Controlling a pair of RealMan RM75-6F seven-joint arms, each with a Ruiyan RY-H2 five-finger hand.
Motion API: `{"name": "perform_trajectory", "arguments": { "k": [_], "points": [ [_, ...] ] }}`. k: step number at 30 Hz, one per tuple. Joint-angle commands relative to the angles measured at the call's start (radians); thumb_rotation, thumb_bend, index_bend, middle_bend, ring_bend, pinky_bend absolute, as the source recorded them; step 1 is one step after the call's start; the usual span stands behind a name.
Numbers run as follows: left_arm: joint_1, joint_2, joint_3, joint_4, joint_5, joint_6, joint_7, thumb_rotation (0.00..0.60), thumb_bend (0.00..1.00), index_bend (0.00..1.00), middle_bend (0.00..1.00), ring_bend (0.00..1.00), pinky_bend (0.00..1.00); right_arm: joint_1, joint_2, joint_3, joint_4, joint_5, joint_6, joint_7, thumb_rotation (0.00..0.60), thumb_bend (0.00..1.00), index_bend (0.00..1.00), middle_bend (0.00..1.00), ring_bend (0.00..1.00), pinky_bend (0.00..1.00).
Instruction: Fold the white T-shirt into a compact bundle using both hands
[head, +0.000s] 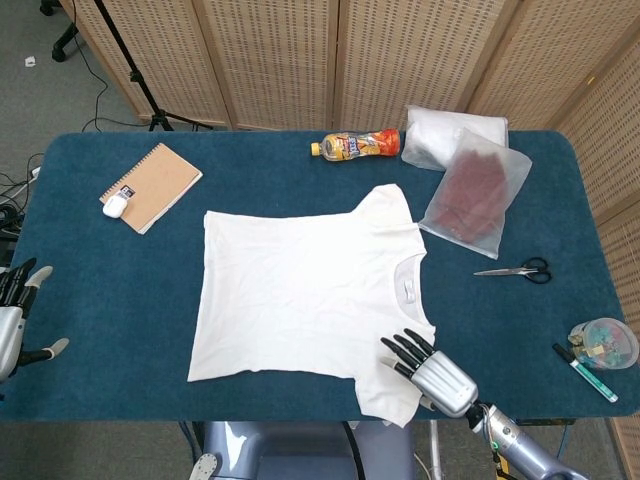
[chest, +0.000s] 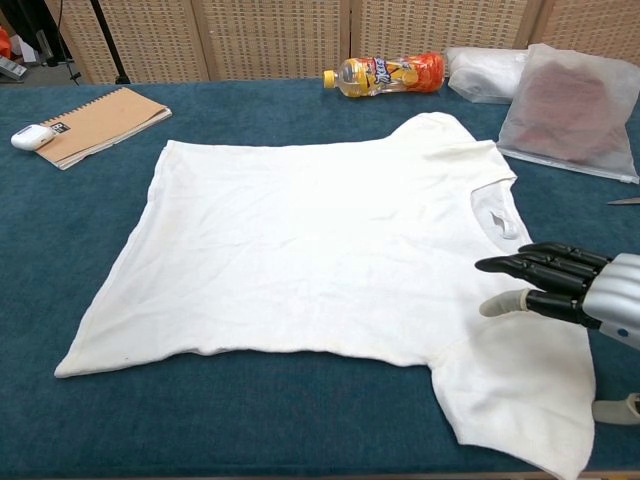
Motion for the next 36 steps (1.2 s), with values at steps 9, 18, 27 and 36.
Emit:
{"name": "perform_trajectory", "arguments": {
  "k": [9,18,27,36],
  "points": [
    [-0.001,0.002,-0.002,0.0,-0.004,-0.002,-0.003,0.6,0.0,0.0,0.0,0.0,0.0,0.025,-0.039,0.019,0.006,0.025,0.004,0.013,0.6,0.25,0.24,0.01,0.0,0.0],
    [-0.003,-0.001,0.0,0.003,-0.004,-0.008,0.001,0.6,0.0,0.0,0.0,0.0,0.0,0.022,-0.052,0.003,0.046,0.026,0.04,0.054,0.6,0.55,0.45,0.04,0.0,0.0],
    [-0.015,-0.071,0.036,0.087,0.163,0.036,-0.057,0.6,0.0,0.04,0.0,0.0,0.0,0.017,-0.074,-0.011,0.083,0.02,0.087,0.118,0.6,0.57,0.58,0.06,0.0,0.0],
    [-0.044,-0.209,0.096,0.182,0.242,-0.025,-0.035,0.6,0.0,0.26,0.0,0.0,0.0,0.011,-0.082,-0.01,0.13,0.031,0.13,0.175,0.6,0.57,0.59,0.07,0.0,0.0]
  ]
}}
